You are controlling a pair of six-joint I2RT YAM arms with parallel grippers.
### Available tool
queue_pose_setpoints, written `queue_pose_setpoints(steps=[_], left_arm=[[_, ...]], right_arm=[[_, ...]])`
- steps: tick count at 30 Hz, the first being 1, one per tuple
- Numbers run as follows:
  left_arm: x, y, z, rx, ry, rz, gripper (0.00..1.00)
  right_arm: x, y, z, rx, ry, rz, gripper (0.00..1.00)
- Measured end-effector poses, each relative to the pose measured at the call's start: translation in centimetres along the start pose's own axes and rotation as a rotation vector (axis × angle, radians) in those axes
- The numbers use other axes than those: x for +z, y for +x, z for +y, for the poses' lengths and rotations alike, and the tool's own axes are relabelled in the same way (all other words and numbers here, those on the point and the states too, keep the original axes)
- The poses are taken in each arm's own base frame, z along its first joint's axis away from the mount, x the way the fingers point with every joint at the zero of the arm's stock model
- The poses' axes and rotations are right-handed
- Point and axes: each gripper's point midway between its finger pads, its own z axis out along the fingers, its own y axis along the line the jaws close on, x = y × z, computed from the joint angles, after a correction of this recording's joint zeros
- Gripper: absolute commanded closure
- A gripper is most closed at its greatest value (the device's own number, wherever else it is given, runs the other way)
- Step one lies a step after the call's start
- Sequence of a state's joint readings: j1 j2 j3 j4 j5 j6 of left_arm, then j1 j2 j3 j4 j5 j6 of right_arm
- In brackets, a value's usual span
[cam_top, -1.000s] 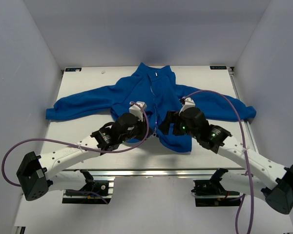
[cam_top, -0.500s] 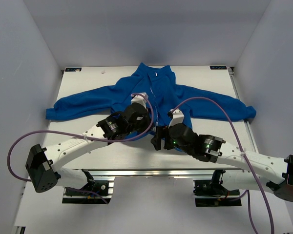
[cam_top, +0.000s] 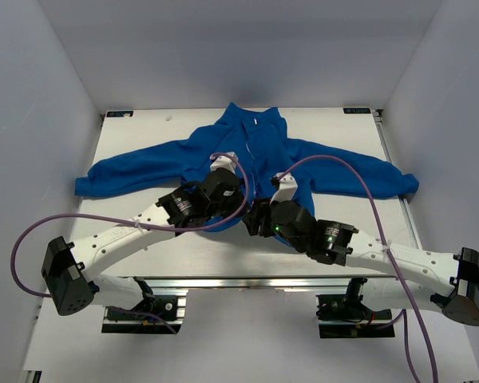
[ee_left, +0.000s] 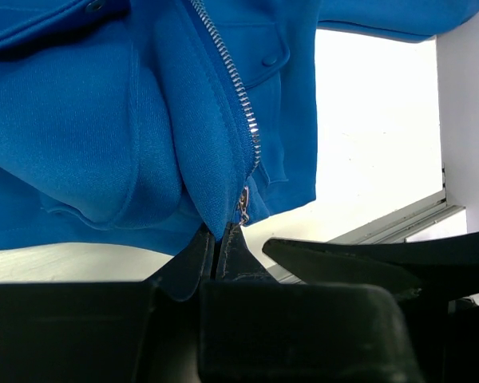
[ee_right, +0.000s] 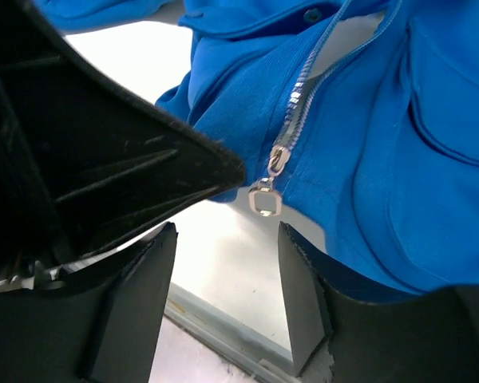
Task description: Zip up the jacket
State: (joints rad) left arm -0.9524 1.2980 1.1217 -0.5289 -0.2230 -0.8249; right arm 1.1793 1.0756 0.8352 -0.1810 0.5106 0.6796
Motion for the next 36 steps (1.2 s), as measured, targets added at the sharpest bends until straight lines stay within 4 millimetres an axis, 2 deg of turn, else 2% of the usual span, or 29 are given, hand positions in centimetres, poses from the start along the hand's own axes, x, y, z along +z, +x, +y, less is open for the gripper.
queue_pose_setpoints(steps=[19, 30, 36], left_arm=[[-0.4, -0.1, -0.1, -0.032, -0.001, 0.003, 1.0], [-0.7, -0.3, -0.3, -0.036, 0.01, -0.002, 1.0], [-0.8, -0.3, -0.4, -0.036, 0.012, -0.003, 1.0]], right_arm=[[1.3, 1.6, -1.2, 0.028, 0.063, 0.014, 0.51], [2.5, 1.8, -1.8, 0.016, 0.108, -0.009, 0.5], [2.8, 1.2, -1.4, 0.022, 0.098, -0.034, 0.5]])
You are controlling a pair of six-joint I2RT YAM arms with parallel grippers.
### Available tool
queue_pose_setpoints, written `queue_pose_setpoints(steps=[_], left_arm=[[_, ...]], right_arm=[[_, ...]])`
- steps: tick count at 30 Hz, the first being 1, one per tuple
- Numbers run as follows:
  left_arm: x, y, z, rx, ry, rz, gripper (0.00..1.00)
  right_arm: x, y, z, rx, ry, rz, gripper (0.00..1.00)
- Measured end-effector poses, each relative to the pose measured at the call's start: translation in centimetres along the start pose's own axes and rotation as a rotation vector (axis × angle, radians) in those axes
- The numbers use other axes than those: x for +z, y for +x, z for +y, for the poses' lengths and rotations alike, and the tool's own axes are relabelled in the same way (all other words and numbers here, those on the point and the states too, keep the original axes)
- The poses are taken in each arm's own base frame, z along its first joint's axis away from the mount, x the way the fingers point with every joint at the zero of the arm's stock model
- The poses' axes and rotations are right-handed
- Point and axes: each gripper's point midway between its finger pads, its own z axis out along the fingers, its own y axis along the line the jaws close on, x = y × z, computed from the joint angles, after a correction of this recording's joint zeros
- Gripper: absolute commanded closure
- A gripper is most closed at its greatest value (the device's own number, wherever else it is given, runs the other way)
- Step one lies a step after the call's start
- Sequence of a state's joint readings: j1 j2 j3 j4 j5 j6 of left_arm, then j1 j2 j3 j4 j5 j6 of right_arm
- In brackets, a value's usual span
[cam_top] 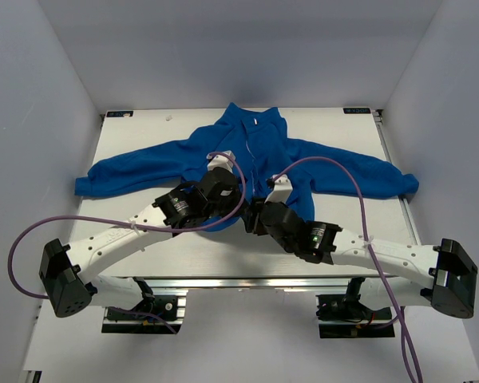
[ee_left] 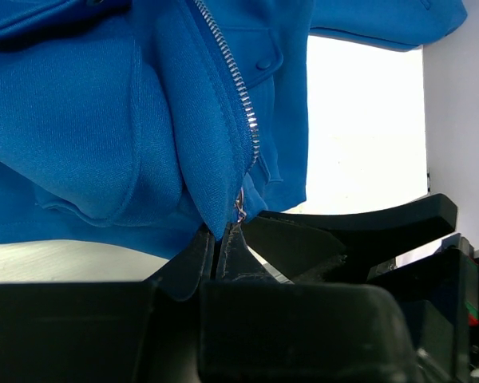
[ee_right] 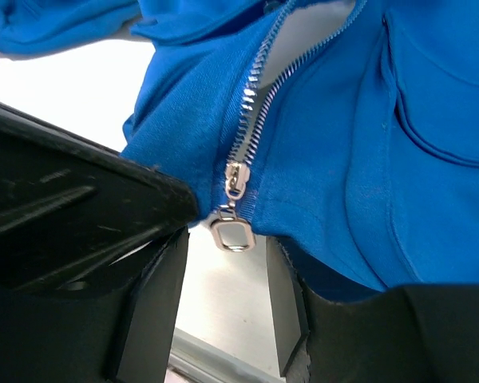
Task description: Zip up the jacket
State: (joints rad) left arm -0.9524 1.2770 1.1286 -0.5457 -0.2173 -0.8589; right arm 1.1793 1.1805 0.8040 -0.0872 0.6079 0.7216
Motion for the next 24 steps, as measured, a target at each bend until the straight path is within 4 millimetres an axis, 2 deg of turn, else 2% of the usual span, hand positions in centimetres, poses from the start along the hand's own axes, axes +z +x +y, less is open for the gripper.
queue_pose_setpoints(steps=[2, 5, 6, 8, 9, 10, 17, 24], left_arm=[[0.0, 0.0, 0.0, -0.001, 0.0, -0.001, 1.0], [-0.1, -0.1, 0.0, -0.004, 0.002, -0.004, 1.0], [-0.1, -0.2, -0.1, -0.005, 0.004, -0.006, 1.0], [-0.2, -0.3, -0.1, -0.007, 0.007, -0.008, 1.0], [-0.3, -0.3, -0.2, -0.008, 0.009, -0.01, 1.0], [-0.3, -0.3, -0.2, -0.008, 0.011, -0.012, 1.0], [-0.3, -0.3, -0.2, -0.007, 0.011, -0.012, 1.0], [-0.3, 0.3, 0.2, 0.028, 0.018, -0.002, 1.0]], right_arm=[[0.1, -0.3, 0.2, 0.003, -0.004, -0.011, 0.51], [0.1, -0.6, 0.2, 0.003, -0.004, -0.026, 0.6], [0.1, -0.7, 0.2, 0.005, -0.004, -0.032, 0.72], [0.2, -0.9, 0.3, 0.005, -0.003, -0.041, 0.81], [0.2, -1.0, 0.3, 0.009, -0.001, -0.045, 0.91], [0.2, -1.1, 0.3, 0.017, -0.001, -0.049, 0.93], [-0.3, -1.2, 0.2, 0.027, -0.006, -0.046, 1.0], [-2.4, -1.6, 0.5, 0.032, -0.062, -0.011, 1.0]])
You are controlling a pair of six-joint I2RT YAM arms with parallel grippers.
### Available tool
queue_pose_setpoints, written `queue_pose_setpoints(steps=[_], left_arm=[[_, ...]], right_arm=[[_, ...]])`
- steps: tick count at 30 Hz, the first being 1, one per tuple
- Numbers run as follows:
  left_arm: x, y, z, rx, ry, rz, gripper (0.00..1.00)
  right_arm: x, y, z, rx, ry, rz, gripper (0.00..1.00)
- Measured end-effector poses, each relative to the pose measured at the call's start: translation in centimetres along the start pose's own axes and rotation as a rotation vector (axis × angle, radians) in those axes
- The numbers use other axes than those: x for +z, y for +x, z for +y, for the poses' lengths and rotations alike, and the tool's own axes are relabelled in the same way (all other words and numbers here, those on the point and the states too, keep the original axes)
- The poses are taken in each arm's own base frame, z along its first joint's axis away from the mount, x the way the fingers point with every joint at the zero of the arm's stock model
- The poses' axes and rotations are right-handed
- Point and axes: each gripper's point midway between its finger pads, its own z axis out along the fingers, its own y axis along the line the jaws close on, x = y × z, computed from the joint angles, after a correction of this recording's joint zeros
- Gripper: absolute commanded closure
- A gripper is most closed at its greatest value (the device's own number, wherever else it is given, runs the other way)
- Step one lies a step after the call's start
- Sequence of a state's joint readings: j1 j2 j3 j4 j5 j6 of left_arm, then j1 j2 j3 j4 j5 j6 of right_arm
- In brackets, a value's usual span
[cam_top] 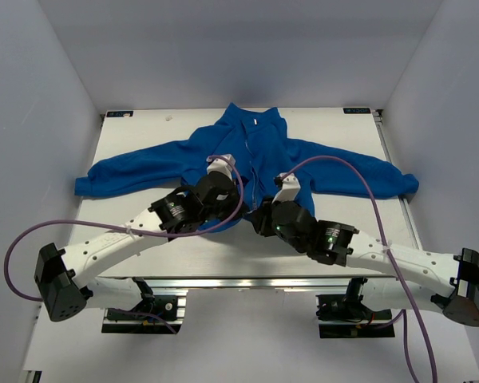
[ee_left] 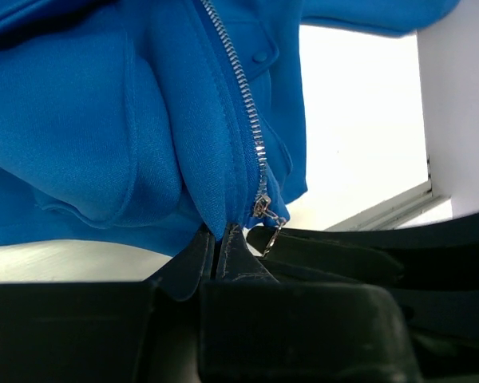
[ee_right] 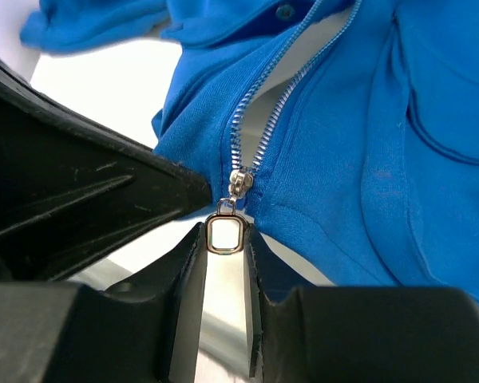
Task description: Zip up the jacket
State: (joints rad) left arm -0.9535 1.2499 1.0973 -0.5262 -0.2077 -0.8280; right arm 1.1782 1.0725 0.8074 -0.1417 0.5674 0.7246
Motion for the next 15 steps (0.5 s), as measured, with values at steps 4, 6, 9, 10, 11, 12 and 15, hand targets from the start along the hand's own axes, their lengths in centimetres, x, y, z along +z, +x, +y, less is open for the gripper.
queue_pose_setpoints(steps=[4, 6, 9, 10, 11, 12, 15], left_arm=[[-0.7, 0.4, 0.3, 0.036, 0.027, -0.003, 1.0], [-1.0, 0.3, 0.2, 0.054, 0.04, -0.013, 1.0], [-1.2, 0.5, 0.3, 0.081, 0.059, -0.015, 1.0], [-1.2, 0.7, 0.4, 0.093, 0.061, -0.009, 1.0], [-1.2, 0.7, 0.5, 0.102, 0.062, -0.006, 1.0], [-1.2, 0.8, 0.5, 0.113, 0.064, -0.002, 1.0], [-1.2, 1.0, 0.6, 0.138, 0.066, 0.007, 1.0]], right_arm=[[-0.5, 0.6, 0.0, -0.021, -0.023, 0.1, 1.0], [-0.5, 0.7, 0.0, -0.015, -0.037, 0.149, 1.0], [-0.4, 1.2, -0.1, 0.003, -0.067, 0.212, 1.0], [-0.4, 1.4, -0.2, 0.01, -0.077, 0.237, 1.0], [-0.5, 1.6, -0.2, 0.015, -0.086, 0.256, 1.0], [-0.5, 1.7, -0.2, 0.019, -0.096, 0.276, 1.0], [-0.8, 1.6, -0.2, 0.037, -0.132, 0.323, 1.0]])
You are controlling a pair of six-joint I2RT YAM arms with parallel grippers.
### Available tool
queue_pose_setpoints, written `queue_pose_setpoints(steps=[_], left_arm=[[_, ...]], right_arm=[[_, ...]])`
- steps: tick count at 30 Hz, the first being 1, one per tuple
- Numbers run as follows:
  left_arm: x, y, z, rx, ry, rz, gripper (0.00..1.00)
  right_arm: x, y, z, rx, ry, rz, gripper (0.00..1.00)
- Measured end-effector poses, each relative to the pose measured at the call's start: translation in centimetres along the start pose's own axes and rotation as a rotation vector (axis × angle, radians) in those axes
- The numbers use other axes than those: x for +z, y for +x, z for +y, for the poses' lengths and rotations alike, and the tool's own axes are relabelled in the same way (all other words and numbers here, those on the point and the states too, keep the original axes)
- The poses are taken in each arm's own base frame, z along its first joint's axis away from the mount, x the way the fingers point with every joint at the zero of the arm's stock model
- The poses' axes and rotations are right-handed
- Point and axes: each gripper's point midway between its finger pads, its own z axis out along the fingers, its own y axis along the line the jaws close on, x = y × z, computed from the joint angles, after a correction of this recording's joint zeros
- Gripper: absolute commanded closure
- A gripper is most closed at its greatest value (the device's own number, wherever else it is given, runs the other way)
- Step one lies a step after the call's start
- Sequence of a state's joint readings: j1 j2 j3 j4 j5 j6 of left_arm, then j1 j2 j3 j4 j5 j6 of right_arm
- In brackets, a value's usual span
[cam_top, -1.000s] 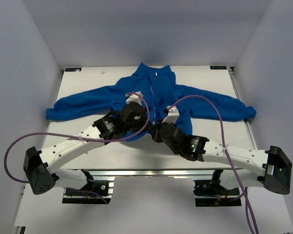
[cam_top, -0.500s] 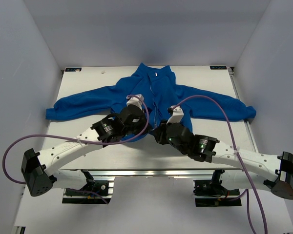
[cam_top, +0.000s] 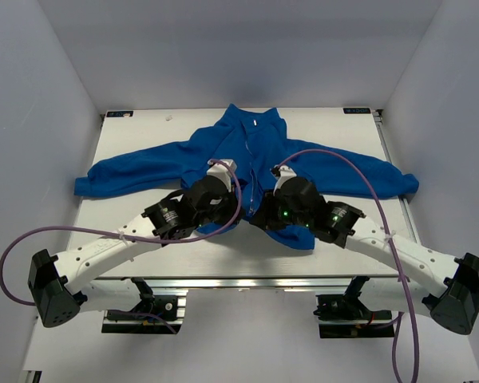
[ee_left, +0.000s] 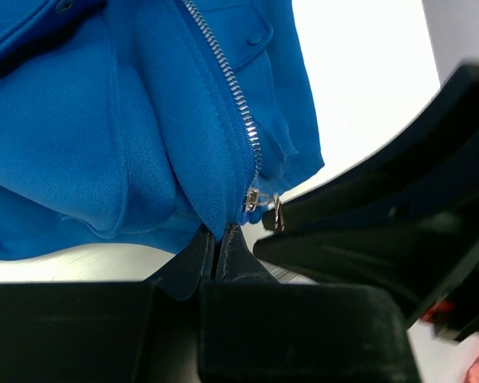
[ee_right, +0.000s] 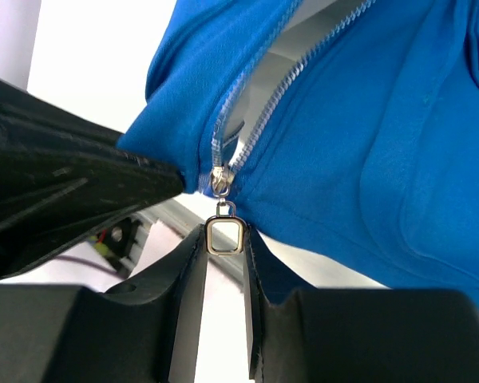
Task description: Zip up the jacket
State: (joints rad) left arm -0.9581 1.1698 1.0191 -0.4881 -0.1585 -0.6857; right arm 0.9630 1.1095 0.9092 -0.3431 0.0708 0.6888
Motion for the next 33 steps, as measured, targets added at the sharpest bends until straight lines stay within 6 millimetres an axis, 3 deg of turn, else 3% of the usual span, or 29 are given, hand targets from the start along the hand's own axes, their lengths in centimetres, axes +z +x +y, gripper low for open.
queue_pose_setpoints(steps=[14, 24, 33], left_arm=[[0.3, 1.9, 0.2, 0.101, 0.056, 0.055, 1.0], [0.2, 4.1, 0.8, 0.165, 0.074, 0.136, 1.0], [-0.4, 7.6, 2.5, 0.176, 0.053, 0.272, 1.0]], right_arm=[[-0.7, -1.2, -1.0, -0.038, -0.018, 0.106, 1.0], [0.9, -1.4, -2.7, -0.194, 0.043, 0.204, 1.0], [3.3, -5.4, -6.7, -0.159, 0.255, 0.043, 1.0]])
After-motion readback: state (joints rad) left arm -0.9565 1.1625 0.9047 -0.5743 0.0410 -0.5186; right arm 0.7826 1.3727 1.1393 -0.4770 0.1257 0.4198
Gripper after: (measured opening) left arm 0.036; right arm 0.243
